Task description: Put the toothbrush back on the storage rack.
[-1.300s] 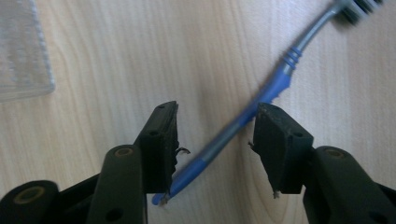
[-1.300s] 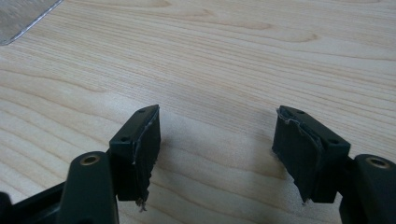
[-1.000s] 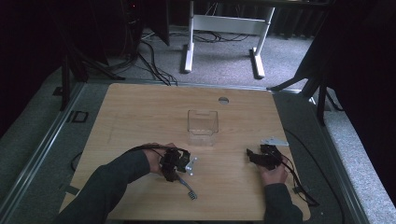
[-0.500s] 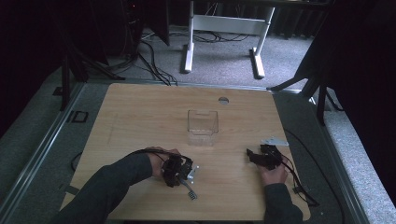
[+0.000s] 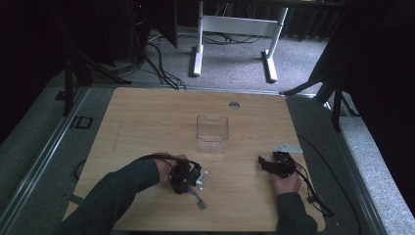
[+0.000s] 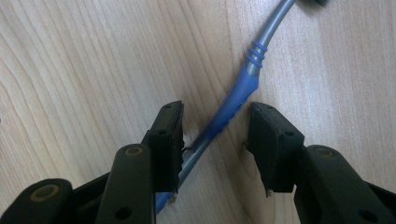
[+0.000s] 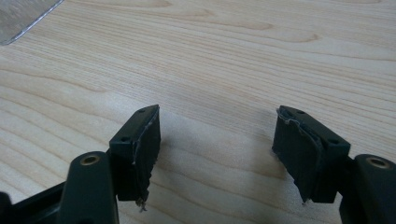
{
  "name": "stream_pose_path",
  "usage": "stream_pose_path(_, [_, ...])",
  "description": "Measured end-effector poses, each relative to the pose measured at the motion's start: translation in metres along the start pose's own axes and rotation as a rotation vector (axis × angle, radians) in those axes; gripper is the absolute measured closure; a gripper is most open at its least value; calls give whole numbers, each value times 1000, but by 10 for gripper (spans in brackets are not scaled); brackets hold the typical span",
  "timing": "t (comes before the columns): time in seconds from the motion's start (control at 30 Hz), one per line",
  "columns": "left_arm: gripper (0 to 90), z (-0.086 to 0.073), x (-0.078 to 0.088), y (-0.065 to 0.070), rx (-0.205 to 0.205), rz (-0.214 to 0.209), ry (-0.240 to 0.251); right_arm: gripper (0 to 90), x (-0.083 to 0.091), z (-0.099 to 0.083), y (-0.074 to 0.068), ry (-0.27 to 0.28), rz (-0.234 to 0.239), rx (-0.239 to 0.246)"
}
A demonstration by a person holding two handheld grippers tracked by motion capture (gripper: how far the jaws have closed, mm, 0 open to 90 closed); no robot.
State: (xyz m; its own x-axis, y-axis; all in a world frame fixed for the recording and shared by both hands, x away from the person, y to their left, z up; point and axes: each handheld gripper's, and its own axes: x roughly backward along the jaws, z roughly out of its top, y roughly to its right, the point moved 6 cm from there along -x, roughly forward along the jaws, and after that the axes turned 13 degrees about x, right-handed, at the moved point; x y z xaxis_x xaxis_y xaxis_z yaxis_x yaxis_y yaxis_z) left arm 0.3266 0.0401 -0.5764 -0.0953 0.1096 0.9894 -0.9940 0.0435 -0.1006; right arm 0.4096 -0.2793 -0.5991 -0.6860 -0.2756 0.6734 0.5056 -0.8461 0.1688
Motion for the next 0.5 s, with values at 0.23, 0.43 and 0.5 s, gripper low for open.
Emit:
stream_pose_path(0.23, [578,0,0,0,5,-18,-5,315,0,0,0,1,1,2])
stream_pose_path(0.43, [585,-2,0,-2,22,-50,-8,315,0,0,0,1,2,2])
stream_pose_path(0.5, [596,-3,0,-2,26,-57,-7,315,0,0,0,1,2,3])
